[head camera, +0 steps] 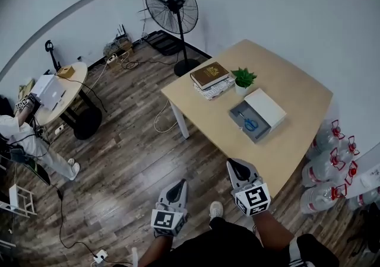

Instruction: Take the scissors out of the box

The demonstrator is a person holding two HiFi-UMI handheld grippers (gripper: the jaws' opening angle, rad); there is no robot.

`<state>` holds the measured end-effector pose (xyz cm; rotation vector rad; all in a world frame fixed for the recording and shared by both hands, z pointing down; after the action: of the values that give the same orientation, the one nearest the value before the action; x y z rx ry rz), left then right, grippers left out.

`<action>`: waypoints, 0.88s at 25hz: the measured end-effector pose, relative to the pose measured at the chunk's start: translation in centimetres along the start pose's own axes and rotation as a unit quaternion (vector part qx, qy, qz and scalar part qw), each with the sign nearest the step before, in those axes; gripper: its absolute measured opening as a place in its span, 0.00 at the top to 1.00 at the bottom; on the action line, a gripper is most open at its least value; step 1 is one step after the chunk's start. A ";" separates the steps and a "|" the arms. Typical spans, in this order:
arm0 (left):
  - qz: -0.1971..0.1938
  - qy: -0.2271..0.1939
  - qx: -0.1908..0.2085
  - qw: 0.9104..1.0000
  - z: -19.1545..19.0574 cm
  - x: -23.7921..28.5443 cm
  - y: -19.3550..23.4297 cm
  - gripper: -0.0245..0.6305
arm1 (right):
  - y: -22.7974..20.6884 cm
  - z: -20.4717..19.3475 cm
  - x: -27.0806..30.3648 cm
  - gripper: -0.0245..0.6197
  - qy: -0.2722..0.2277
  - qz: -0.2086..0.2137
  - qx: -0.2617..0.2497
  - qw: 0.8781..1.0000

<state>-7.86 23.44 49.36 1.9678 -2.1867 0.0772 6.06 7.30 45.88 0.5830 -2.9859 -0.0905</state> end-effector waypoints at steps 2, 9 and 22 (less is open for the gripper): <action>0.004 -0.004 0.003 1.000 0.8 2.4 1.1 0.96 | -1.8 0.0 1.7 0.97 -0.001 -0.002 -0.004 1.000; 0.010 -0.015 -0.002 1.000 3.9 9.9 3.5 0.96 | -7.6 0.6 6.9 0.97 -0.004 -0.008 -0.013 1.000; 0.001 -0.022 -0.011 1.000 6.2 18.7 9.0 0.96 | -13.5 0.5 15.2 0.97 0.008 -0.026 -0.012 1.000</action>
<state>-19.26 5.05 47.53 1.9740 -2.2069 0.0120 -2.97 -10.88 45.59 0.6558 -2.9509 -0.1260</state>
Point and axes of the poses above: the fingertips, and each gripper's own axes: x forward along the fingers, y to its left, z out of its top, the point moved 5 cm from there along -x, backward along the fingers, and after that the axes turned 4 degrees about -x, right-handed, at the moved point
